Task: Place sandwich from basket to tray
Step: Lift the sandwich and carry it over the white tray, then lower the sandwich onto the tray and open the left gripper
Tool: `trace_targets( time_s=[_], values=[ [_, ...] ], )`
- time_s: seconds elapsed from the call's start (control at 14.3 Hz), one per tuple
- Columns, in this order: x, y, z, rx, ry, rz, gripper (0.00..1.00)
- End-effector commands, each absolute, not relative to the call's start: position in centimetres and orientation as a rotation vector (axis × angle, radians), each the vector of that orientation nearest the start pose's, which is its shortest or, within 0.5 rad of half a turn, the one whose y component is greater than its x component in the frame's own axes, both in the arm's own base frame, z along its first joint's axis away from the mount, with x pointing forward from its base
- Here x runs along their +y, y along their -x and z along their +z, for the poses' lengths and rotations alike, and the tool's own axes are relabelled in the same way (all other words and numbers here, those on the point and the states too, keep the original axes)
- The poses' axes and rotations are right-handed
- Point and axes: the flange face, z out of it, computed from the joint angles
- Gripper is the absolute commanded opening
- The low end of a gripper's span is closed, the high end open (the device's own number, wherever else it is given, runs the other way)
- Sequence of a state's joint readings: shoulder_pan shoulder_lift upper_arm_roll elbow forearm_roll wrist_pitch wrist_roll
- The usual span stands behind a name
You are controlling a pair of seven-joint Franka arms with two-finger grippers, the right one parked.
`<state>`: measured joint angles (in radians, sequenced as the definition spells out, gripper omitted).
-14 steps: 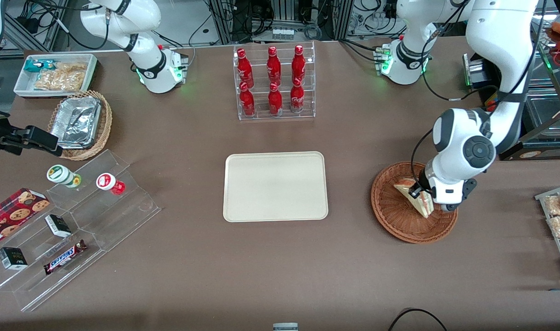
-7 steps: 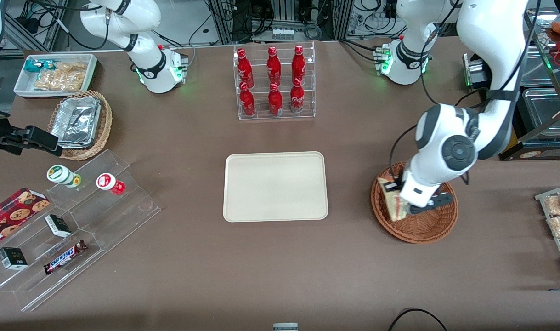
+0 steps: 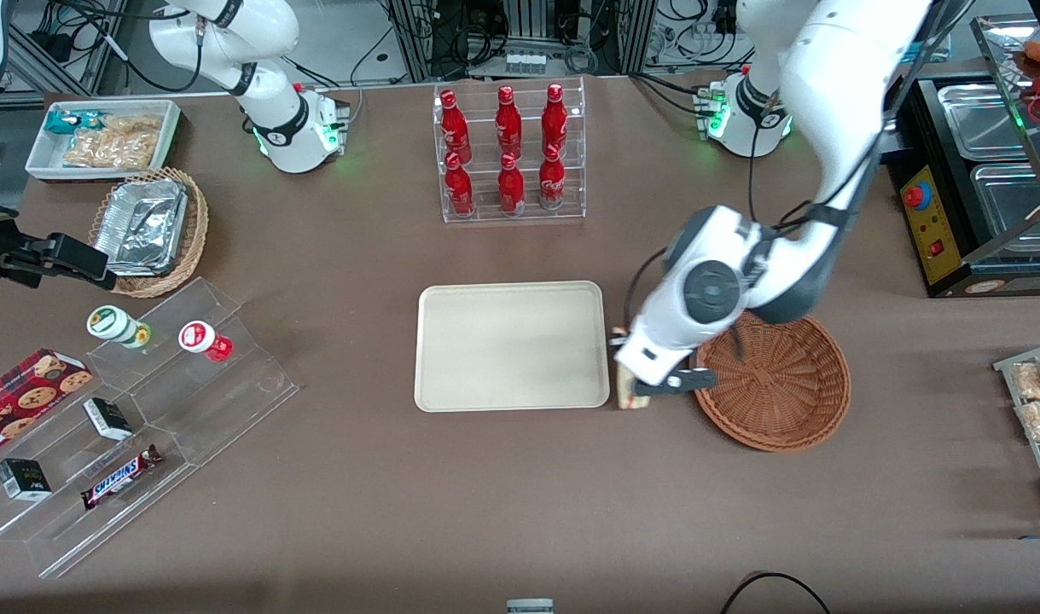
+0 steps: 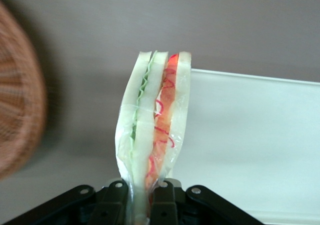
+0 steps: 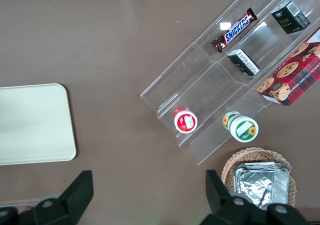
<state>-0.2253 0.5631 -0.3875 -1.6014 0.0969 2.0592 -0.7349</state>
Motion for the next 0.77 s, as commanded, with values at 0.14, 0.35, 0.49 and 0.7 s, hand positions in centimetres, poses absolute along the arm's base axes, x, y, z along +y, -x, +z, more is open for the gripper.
trace_targets(
  time_s=[0.14,0.35,0.49,0.7],
  values=[
    [-45.1,-55.1,30.8,-0.224,3.144,0.133,0.02],
    [-49.3,-53.0,29.4,-0.243,3.126,0.096,0.02],
    [-50.8,-51.7,28.9,-0.206,3.130,0.103,0.02],
    [-52.7,-50.4,27.4,-0.157,3.131,0.126,0.02]
  ],
)
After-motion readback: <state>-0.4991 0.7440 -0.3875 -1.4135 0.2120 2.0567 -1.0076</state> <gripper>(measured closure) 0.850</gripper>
